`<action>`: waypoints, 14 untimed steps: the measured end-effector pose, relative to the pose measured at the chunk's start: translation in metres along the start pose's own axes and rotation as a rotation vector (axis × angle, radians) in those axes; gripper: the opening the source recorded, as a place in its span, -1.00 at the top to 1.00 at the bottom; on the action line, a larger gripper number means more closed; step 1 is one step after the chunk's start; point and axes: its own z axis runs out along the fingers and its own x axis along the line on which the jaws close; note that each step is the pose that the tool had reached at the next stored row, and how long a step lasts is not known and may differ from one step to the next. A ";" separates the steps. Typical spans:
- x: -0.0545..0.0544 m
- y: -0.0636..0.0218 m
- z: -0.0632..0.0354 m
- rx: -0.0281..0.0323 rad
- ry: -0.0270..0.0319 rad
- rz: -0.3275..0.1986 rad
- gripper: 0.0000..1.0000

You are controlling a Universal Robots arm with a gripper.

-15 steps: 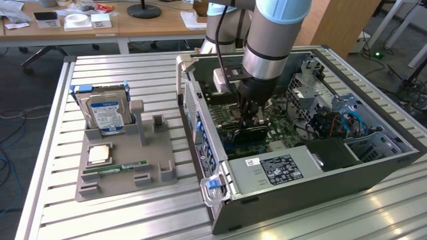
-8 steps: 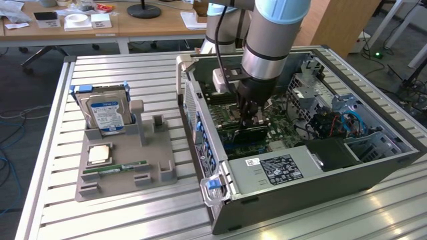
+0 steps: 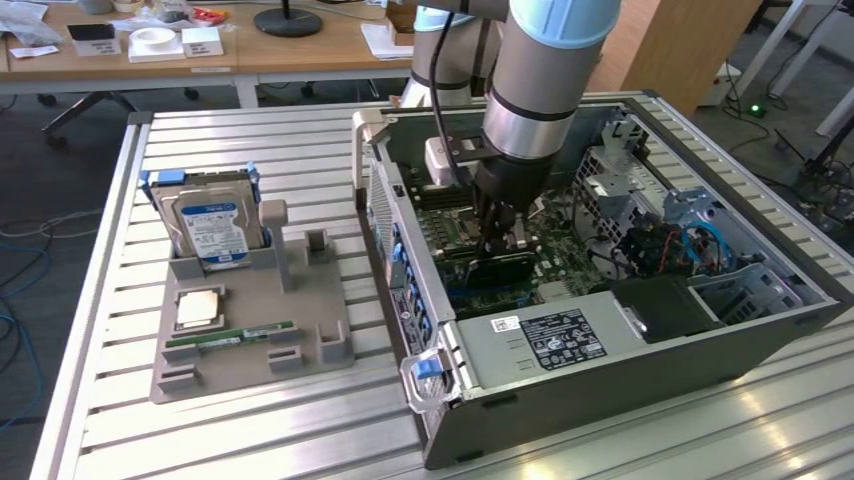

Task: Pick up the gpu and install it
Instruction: 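Press down on the gpu until it lock into place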

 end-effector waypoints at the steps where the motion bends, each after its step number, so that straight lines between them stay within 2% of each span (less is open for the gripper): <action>1: 0.000 0.0000 0.0000 -0.0001 0.0000 0.000 0.79; 6: 0.000 -0.0001 -0.0005 -0.0002 0.0002 0.000 0.79; 9: 0.000 -0.0001 -0.0027 0.0009 -0.0024 0.000 0.79; 14: -0.001 -0.0005 -0.0174 0.0001 -0.0002 0.000 0.79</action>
